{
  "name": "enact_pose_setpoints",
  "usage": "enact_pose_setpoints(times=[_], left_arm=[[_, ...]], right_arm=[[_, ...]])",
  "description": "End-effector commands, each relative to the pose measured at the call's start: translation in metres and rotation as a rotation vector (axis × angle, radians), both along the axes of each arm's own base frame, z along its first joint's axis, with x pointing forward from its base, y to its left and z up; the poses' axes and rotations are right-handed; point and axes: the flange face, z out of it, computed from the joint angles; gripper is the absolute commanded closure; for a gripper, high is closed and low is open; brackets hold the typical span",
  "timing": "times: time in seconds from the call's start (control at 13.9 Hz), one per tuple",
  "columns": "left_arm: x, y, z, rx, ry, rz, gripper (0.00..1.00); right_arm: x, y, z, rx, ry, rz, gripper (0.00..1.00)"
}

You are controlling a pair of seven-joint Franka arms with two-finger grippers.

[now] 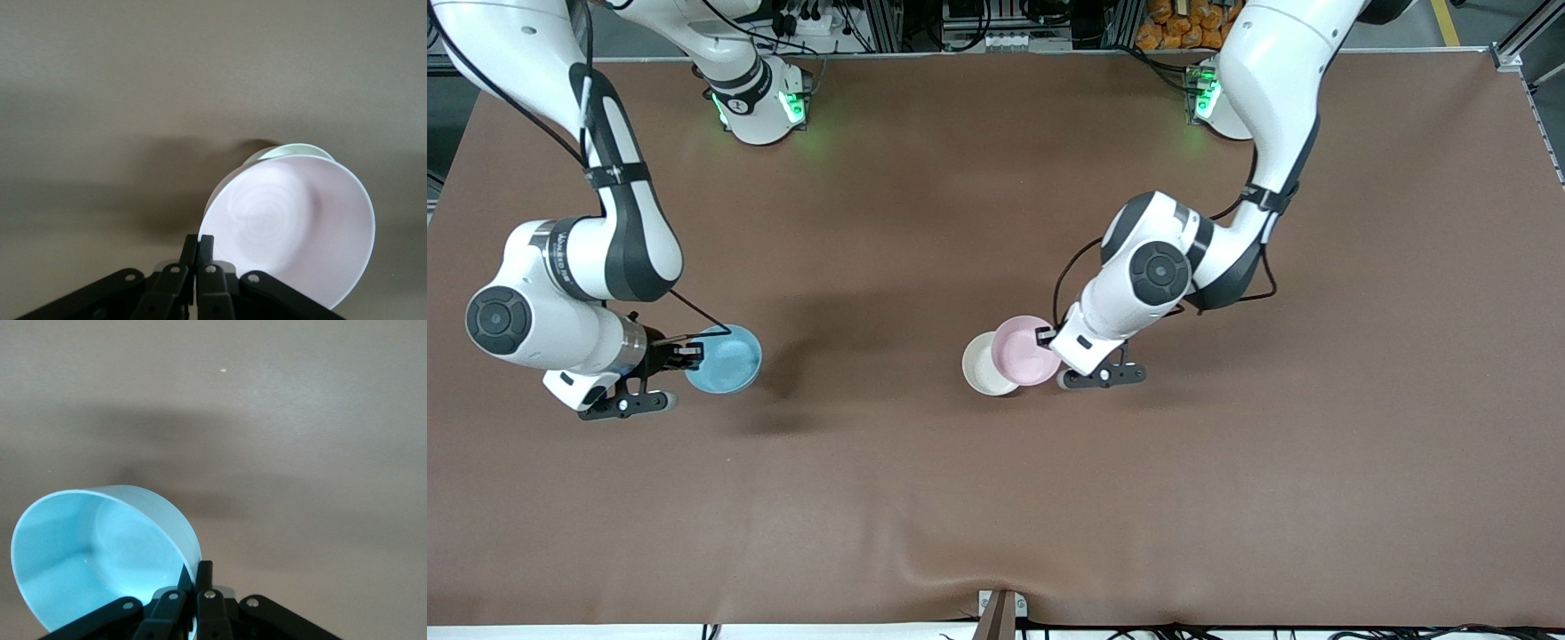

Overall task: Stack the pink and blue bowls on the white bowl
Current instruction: 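Carry the pink bowl with the left gripper over the white bowl, then lower the pink bowl into the white bowl while the right gripper lifts the blue bowl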

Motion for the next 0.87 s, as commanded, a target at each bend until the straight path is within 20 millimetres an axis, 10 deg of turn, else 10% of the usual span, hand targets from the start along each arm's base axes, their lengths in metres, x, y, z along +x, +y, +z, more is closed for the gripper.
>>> enact_pose_setpoints(times=[0.0,0.79], left_arm=[[0.004,-0.023,-0.010,-0.021,-0.019,0.046,1.00],[-0.002,-0.040,-0.042,-0.039,-0.065,0.038,1.00]], right_arm=[[-0.001,-0.003,0.006,0.025,0.012,-0.028,1.00],[-0.006,0.041,0.034,0.080,0.017,-0.118,1.00]])
